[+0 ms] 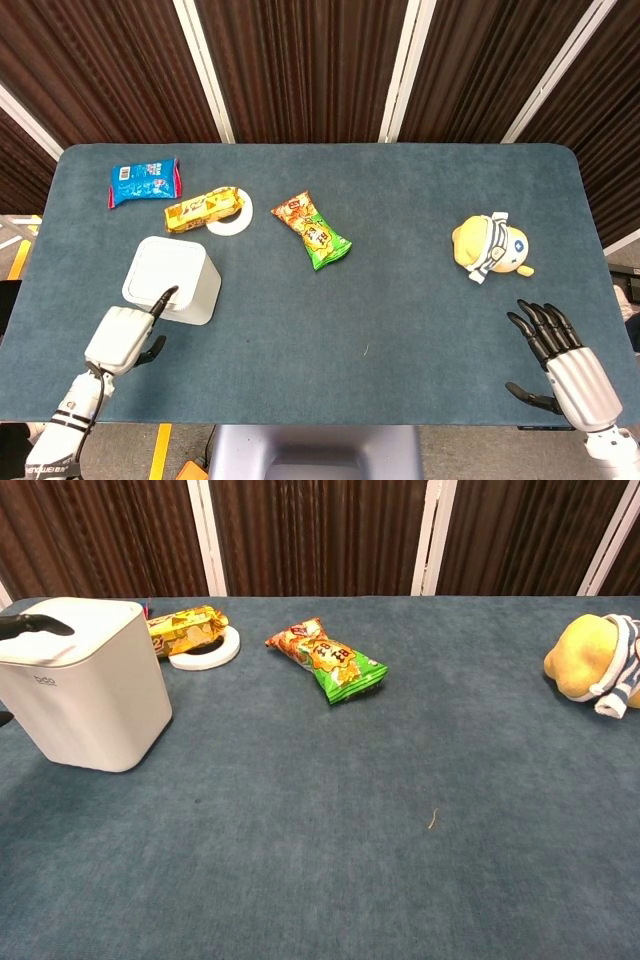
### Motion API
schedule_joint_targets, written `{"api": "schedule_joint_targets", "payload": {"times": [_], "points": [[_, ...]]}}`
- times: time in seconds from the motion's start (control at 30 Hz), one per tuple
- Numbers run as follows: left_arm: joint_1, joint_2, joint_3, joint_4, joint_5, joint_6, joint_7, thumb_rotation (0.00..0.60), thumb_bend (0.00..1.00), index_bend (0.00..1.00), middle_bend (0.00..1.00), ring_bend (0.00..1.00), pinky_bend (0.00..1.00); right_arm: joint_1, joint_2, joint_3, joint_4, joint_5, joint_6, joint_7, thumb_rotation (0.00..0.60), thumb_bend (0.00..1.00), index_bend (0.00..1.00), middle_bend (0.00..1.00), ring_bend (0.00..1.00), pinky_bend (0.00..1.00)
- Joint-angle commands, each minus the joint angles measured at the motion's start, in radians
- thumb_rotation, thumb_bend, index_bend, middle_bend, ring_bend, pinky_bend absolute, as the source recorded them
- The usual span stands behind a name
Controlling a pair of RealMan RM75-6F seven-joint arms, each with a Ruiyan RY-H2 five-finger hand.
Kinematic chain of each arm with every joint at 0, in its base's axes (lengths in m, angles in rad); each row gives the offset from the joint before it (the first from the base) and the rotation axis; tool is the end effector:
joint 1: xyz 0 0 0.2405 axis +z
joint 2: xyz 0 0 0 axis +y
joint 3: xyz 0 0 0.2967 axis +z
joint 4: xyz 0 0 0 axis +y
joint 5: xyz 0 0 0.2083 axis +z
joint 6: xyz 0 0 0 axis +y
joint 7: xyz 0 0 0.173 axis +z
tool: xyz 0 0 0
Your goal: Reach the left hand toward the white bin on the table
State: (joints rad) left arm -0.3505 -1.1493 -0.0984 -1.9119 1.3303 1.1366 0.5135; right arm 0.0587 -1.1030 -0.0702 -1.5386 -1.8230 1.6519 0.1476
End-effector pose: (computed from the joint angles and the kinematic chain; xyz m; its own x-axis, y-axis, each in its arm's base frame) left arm -0.2428 0.2793 0.0996 0.5728 0.2001 0.7949 0.8113 -0.2768 -0.5150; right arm -0.3157 -0.1717 0.1731 0.3314 -0.0093 0.9434 -0.9001 -0.3029 0.3132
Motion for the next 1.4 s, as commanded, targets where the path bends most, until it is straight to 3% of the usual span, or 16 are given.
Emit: {"api": "schedule_joint_targets", "payload": {"times": [0.03,0.17,0.3,0.37,0.5,0.53,0.77,0.83,0.87,0.93,1.0,1.07,1.17,1.3,1.4], "points": [[-0.006,-0.003,0.002,0.004,-0.011,-0.007,0.007,0.6,0.42,0.03,1.0,1.0,1.0,0.0,0.0,0.0,-0.001,0.0,-0.001,-0.001,0.6,0.11,0.0,0.0,0.0,0.0],[-0.024,0.0,0.017,0.01,-0.075,-0.042,0.044,0.6,0.42,0.25,1.0,1.0,1.0,-0.001,-0.001,0.002,-0.002,0.001,0.002,-0.005,0.6,0.11,0.0,0.0,0.0,0.0],[-0.045,0.02,0.024,-0.01,-0.134,-0.071,0.07,0.6,0.44,0.37,1.0,1.0,1.0,-0.002,-0.002,0.002,-0.003,0.0,0.002,-0.008,0.6,0.11,0.0,0.0,0.0,0.0],[-0.048,0.023,0.025,-0.016,-0.137,-0.067,0.067,0.6,0.45,0.32,1.0,1.0,1.0,-0.002,-0.002,0.001,-0.003,-0.002,0.001,-0.009,0.6,0.11,0.0,0.0,0.0,0.0],[-0.018,0.004,0.028,0.0,-0.016,0.037,0.007,0.6,0.45,0.04,0.97,0.98,1.0,-0.004,0.0,0.001,-0.004,-0.003,0.006,-0.007,0.6,0.11,0.0,0.0,0.0,0.0],[-0.009,0.001,0.029,0.005,0.019,0.067,-0.012,0.6,0.45,0.01,0.96,0.97,1.0,-0.004,0.001,0.001,-0.005,-0.004,0.007,-0.006,0.6,0.11,0.0,0.0,0.0,0.0],[0.069,-0.008,0.039,0.06,0.241,0.296,-0.134,0.6,0.44,0.0,0.73,0.81,0.99,-0.004,0.008,-0.005,-0.009,-0.013,0.004,-0.008,0.6,0.11,0.0,0.0,0.0,0.0],[0.1,0.005,0.063,0.069,0.276,0.339,-0.149,0.6,0.44,0.0,0.65,0.74,0.93,-0.005,0.01,-0.005,-0.01,-0.014,0.007,-0.005,0.6,0.11,0.0,0.0,0.0,0.0],[0.121,0.016,0.085,0.075,0.296,0.357,-0.158,0.6,0.44,0.0,0.59,0.67,0.86,-0.005,0.011,-0.005,-0.011,-0.014,0.008,-0.002,0.6,0.11,0.0,0.0,0.0,0.0],[0.161,0.03,0.125,0.091,0.326,0.391,-0.17,0.6,0.44,0.0,0.4,0.46,0.61,-0.006,0.013,-0.005,-0.012,-0.014,0.011,0.0,0.6,0.11,0.0,0.0,0.0,0.0],[0.215,0.031,0.16,0.132,0.35,0.451,-0.188,0.6,0.44,0.0,0.13,0.14,0.26,-0.006,0.014,-0.005,-0.012,-0.015,0.011,0.003,0.6,0.11,0.0,0.0,0.0,0.0],[0.277,0.007,0.181,0.2,0.373,0.541,-0.237,0.6,0.43,0.0,0.02,0.02,0.08,-0.007,0.015,-0.005,-0.013,-0.015,0.012,0.005,0.6,0.11,0.0,0.0,0.0,0.0],[0.339,-0.036,0.199,0.305,0.389,0.634,-0.375,0.6,0.43,0.0,0.0,0.0,0.0,-0.008,0.013,-0.006,-0.014,-0.016,0.011,-0.003,0.6,0.11,0.0,0.0,0.0,0.0],[0.348,-0.011,0.212,0.342,0.433,0.656,-0.449,0.6,0.42,0.0,0.0,0.0,0.0,-0.008,0.008,-0.011,-0.019,-0.018,-0.002,-0.022,0.6,0.11,0.0,0.0,0.0,0.0],[0.345,-0.002,0.215,0.344,0.406,0.606,-0.446,0.6,0.42,0.0,0.0,0.0,0.0,-0.009,0.007,-0.015,-0.024,-0.022,-0.008,-0.037,0.6,0.11,0.0,0.0,0.0,0.0]]}}
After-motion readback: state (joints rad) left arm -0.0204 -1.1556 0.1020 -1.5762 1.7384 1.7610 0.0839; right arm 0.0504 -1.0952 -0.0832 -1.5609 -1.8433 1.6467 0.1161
